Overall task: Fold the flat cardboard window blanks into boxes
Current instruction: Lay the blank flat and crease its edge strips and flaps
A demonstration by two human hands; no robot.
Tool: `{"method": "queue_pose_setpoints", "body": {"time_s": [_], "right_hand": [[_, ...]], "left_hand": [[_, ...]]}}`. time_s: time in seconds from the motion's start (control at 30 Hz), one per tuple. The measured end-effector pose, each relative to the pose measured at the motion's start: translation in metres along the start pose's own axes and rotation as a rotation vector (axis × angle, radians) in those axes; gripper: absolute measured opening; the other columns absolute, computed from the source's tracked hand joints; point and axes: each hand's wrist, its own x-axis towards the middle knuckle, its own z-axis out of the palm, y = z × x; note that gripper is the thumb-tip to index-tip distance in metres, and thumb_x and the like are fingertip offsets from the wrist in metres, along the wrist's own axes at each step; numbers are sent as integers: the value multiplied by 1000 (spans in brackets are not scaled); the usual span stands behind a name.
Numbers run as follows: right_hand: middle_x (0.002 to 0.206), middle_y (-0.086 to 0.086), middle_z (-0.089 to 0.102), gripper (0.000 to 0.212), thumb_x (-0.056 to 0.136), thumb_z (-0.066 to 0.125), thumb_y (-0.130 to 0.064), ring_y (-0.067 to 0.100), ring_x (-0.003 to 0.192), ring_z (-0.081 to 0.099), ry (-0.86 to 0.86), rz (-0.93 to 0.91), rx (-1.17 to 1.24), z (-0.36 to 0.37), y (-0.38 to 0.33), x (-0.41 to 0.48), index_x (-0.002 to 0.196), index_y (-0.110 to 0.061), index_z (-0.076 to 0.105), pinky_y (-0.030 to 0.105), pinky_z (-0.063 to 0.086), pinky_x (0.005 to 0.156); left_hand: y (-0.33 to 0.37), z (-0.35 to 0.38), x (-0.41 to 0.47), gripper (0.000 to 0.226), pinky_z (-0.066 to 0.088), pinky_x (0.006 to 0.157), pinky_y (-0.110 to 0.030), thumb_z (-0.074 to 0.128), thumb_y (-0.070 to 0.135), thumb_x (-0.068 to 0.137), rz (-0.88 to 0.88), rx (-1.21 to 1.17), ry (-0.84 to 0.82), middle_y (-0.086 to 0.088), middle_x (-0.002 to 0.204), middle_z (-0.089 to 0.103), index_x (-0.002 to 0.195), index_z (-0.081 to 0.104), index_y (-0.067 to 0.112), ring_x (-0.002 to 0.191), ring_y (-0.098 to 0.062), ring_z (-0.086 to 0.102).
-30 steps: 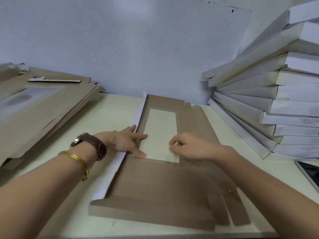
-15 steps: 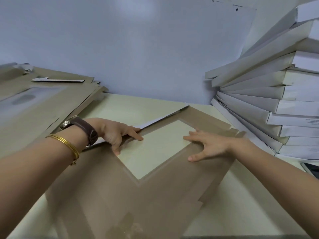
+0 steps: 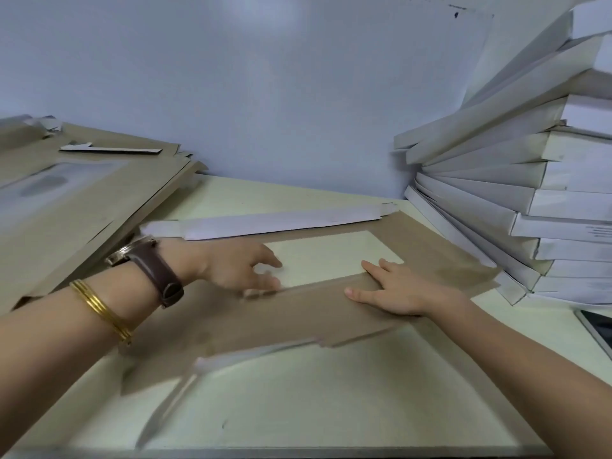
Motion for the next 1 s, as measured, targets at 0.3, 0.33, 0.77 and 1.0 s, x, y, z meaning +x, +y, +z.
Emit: {"method": "queue_pose_setpoints", "body": {"time_s": [0.3,0.33,0.77,1.0], "right_hand": [[152,8,32,98,75,20,-88,29,141,22,142,230,-83,3,-37,22,150,-25,26,48,26,109],[150,8,35,97,76,20,-88,29,140,24,153,235,-83,3,-40,24,149,-24,29,48,26,108],[146,-22,38,94,68,43,-89,5,135,37,-79,-156,284,-29,2,-16,144,-35,40,30,26,112],[90,5,62,33,65,56,-23,26,86,59,141,-257,41,-14,25,-33,96,-12,55,40,49,72]], "left_hand": [[6,1,-15,98,23,104,-15,76,62,66,-78,-81,-226,19,146,34,148,30,31,136,-3,31],[4,5,-13,89,27,106,-18,75,56,71,-84,-43,-169,18,145,37,146,34,30,135,-5,35],[-9,1,-11,47,49,79,-26,50,17,80,-155,168,56,4,106,65,124,57,34,97,-19,58],[-12,2,-12,49,52,85,-34,44,13,83,-127,209,62,3,106,65,123,58,37,100,-21,59]]}}
